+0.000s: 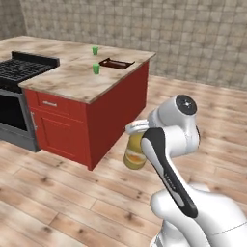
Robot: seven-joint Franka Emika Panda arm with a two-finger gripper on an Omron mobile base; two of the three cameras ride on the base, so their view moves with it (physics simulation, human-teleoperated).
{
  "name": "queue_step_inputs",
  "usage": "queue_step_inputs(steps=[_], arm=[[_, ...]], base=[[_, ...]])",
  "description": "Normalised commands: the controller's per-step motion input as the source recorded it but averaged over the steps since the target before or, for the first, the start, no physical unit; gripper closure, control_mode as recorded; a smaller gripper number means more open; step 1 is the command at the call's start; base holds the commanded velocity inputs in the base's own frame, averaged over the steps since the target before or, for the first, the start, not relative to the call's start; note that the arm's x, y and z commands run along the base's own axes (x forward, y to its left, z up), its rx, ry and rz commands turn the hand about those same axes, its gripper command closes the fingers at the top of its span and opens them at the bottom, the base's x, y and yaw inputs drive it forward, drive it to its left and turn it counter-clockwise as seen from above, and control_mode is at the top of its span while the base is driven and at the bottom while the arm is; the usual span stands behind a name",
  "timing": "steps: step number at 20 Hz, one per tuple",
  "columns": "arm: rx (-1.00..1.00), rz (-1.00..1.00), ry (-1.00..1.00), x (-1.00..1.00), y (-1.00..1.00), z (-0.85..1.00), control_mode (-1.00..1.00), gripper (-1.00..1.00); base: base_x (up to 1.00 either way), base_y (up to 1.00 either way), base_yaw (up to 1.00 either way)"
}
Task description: Place the drinks on the dining counter in a tight cluster.
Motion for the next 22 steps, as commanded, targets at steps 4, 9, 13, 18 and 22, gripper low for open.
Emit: queue_step_inputs(steps=[4,9,13,18,22], arm=[[0.0,0.0,0.0,0.0,0.0,0.0,1.0,1.0],[0.0,0.0,0.0,0.0,0.0,0.0,1.0,1.0],[0.0,0.0,0.0,0.0,0.0,0.0,1.0,1.0],[0.0,0.0,0.0,0.0,0.0,0.0,1.0,1.0],[0.0,0.0,0.0,0.0,0.0,0.0,1.0,1.0]], base=[[0.56,-0.1,0.15],[0.72,-0.16,0.09],[0.79,-0.21,0.07],[0.82,-0.25,0.09],[0.83,-0.24,0.1]])
